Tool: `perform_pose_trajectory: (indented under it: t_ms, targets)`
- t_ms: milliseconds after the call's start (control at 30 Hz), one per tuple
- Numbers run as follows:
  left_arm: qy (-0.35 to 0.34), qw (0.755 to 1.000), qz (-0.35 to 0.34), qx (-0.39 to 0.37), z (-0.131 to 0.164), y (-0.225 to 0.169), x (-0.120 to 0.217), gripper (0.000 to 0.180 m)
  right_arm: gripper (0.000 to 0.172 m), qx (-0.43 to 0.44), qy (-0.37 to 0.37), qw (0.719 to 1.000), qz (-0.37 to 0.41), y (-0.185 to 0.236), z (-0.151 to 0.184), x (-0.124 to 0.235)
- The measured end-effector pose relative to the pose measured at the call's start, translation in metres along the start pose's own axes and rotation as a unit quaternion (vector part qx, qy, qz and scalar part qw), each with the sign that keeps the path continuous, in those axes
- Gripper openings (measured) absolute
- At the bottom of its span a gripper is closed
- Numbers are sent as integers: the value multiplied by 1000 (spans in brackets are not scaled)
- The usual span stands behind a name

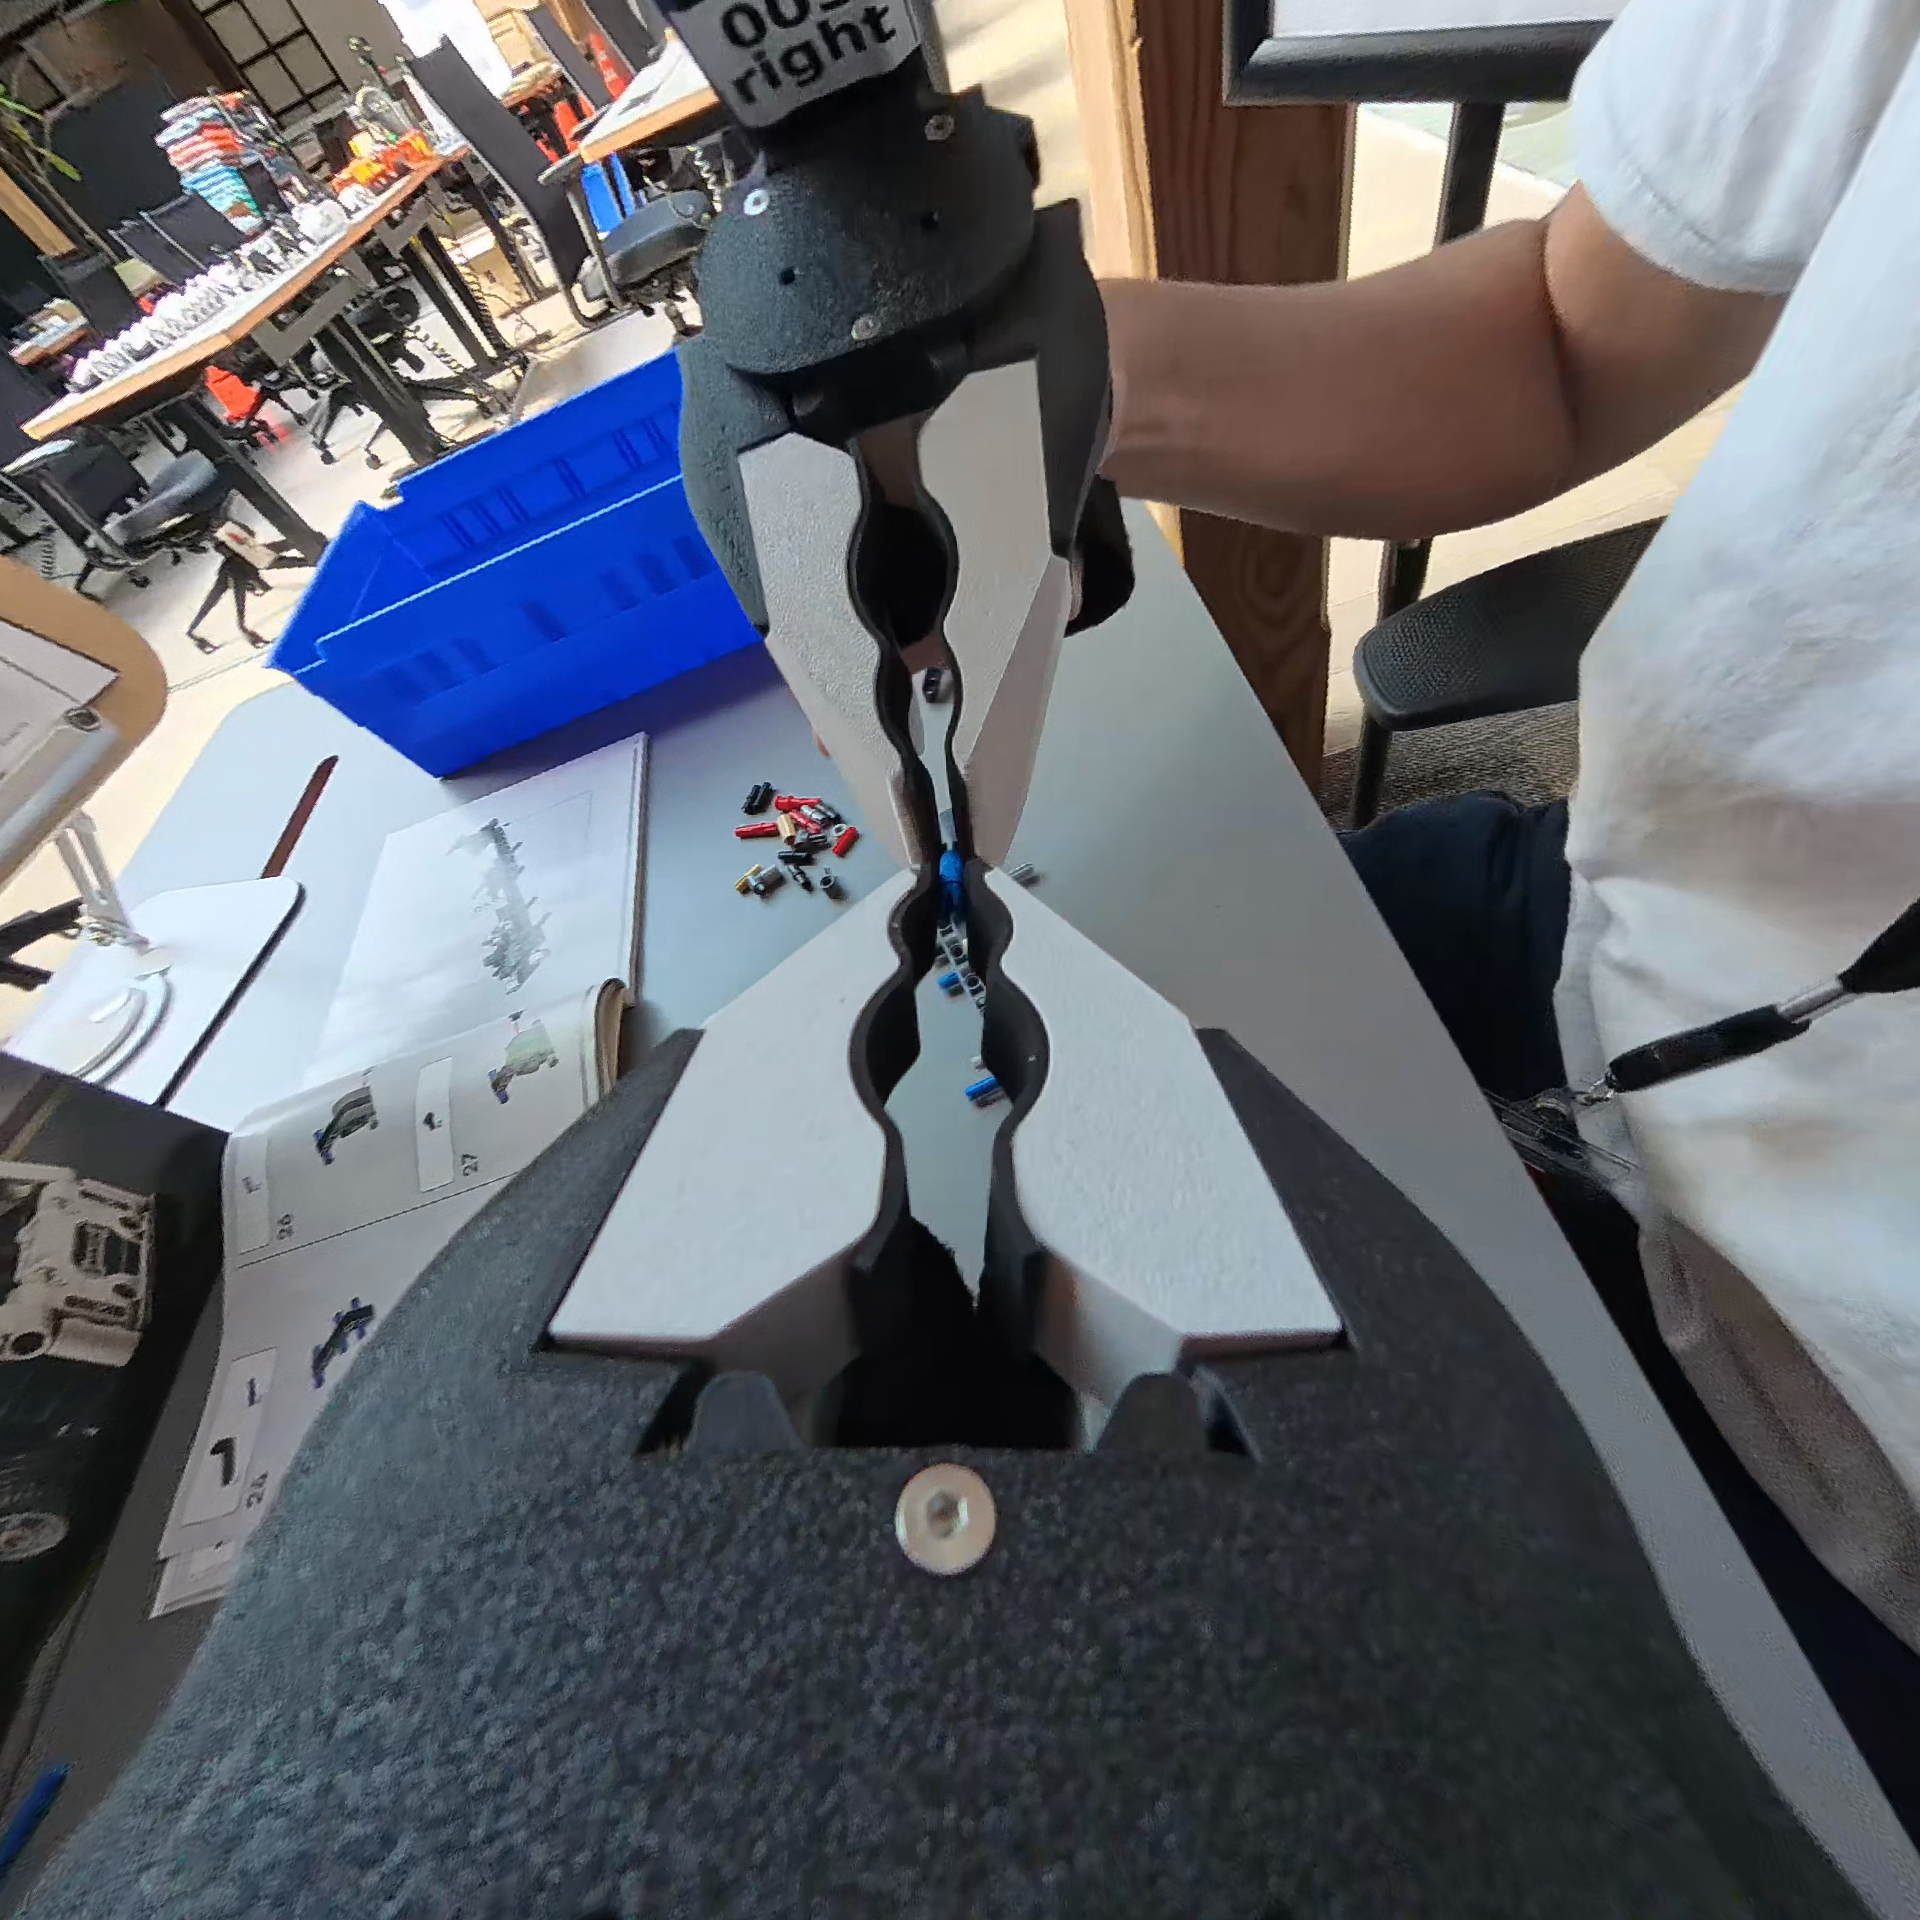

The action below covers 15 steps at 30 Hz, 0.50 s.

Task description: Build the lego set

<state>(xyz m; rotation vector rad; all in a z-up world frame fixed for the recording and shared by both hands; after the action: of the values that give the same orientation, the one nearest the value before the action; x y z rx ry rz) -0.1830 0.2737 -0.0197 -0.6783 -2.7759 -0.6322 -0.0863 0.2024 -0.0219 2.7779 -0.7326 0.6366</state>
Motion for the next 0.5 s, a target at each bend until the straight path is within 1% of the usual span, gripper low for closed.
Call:
perform_pose_trajectory:
  t_ms: [33,100,200,300,367,400,433,500]
  targets:
    - [-2,1000,-12,-1,3,3,2,3,4,1,6,1000,18,-2,-1,0]
    - [-1,999,-47,4,13,12,5,3,16,-14,20,997,77,-11,3,12]
    - [16,994,-105,25,32,28,12,3,18,-71,4,987,147,-13,25,53]
    - [32,986,-154,47,44,44,18,3,21,-116,5,957,264,-13,72,104]
    - [33,983,-169,63,47,50,19,3,27,-167,31,931,322,-11,114,131]
    - [30,982,-172,70,48,51,19,3,30,-194,33,924,328,-8,132,140]
    - [29,981,-174,78,50,51,18,3,33,-214,17,920,328,-5,146,145]
    - [29,980,-174,92,54,51,15,3,35,-250,2,915,316,1,168,150]
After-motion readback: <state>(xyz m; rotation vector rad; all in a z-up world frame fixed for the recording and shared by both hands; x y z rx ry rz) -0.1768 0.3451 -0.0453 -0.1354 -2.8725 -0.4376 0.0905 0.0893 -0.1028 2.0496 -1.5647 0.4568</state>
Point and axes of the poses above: each gripper's, where its closed fingertips meet, x back along the fingers, z out of its underside, y = z × x across the jaws, the point moved 7 cm from there along x, back along the fingers, and after that the axes turned 11 degrees about -z, right-handed, at the moved point
